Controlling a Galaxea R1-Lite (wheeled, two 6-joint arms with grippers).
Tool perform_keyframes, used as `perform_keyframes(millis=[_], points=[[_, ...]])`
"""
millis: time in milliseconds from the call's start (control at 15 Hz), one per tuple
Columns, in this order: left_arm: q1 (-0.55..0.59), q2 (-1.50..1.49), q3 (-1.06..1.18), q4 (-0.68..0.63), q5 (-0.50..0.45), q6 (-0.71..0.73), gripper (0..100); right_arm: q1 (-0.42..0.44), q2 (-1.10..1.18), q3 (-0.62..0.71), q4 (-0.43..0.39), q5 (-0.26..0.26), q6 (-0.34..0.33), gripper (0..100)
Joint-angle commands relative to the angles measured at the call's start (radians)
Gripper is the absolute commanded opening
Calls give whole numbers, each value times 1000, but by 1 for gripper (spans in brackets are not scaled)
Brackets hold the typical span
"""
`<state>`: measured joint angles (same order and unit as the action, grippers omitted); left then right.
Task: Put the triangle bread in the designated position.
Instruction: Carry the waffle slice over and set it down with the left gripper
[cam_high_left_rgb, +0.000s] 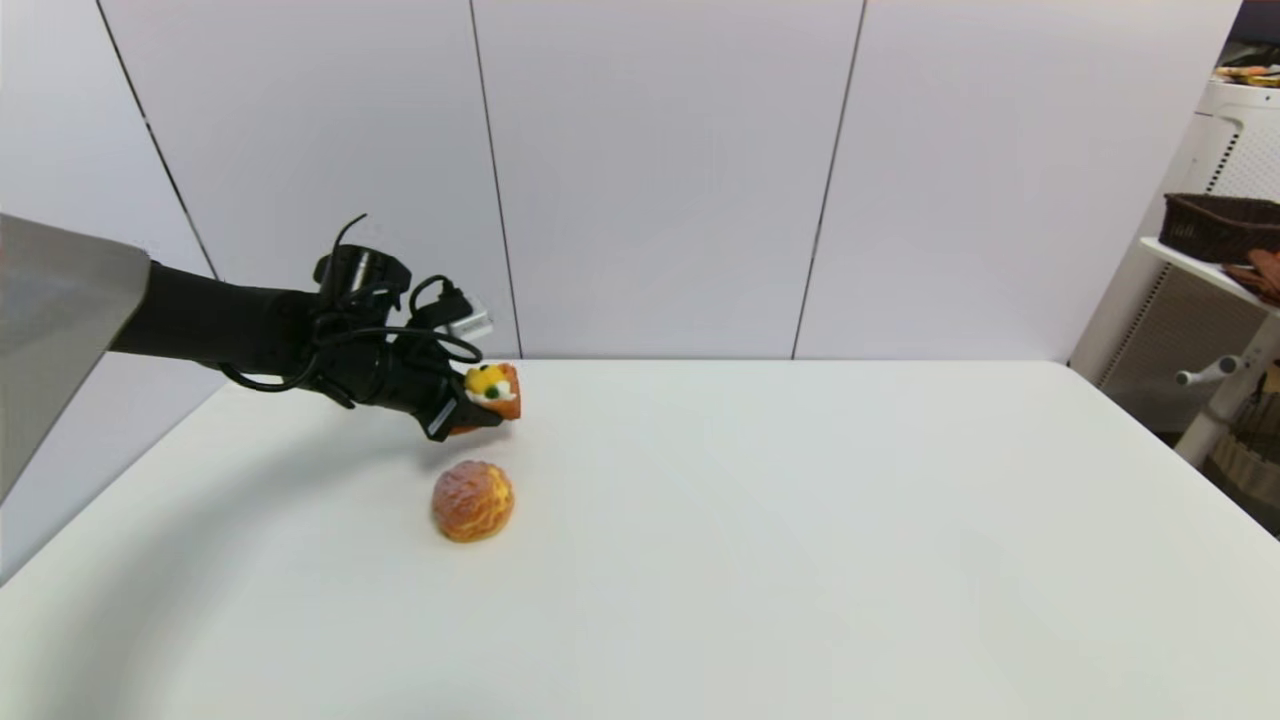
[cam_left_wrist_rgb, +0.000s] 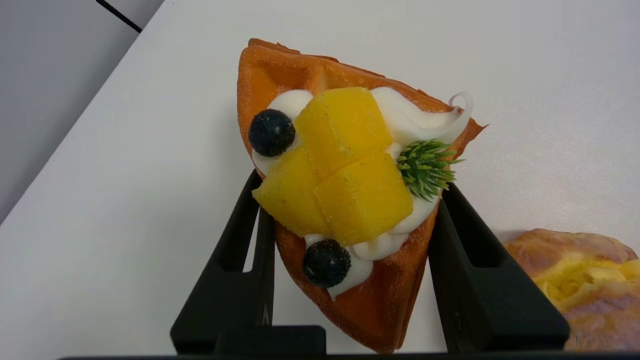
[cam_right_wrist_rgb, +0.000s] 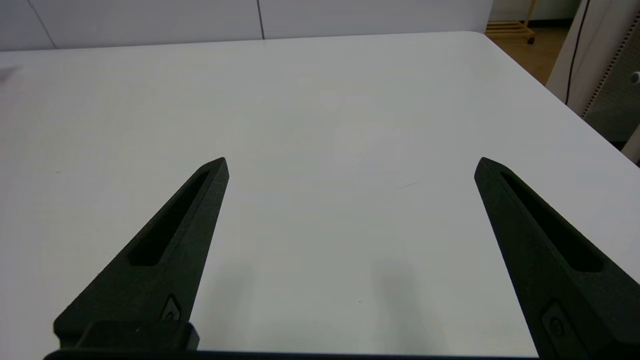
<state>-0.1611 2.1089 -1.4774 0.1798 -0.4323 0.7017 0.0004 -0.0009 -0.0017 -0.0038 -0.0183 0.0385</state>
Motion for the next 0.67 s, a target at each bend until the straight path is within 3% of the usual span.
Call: perform_keyframes(millis=[67, 667], points=[[-12, 33, 2, 1, -3, 2, 100, 1, 1, 0, -1, 0, 0, 100], [-12, -17, -1, 21, -23, -16, 100, 0, 1, 0, -1, 0, 0, 100]])
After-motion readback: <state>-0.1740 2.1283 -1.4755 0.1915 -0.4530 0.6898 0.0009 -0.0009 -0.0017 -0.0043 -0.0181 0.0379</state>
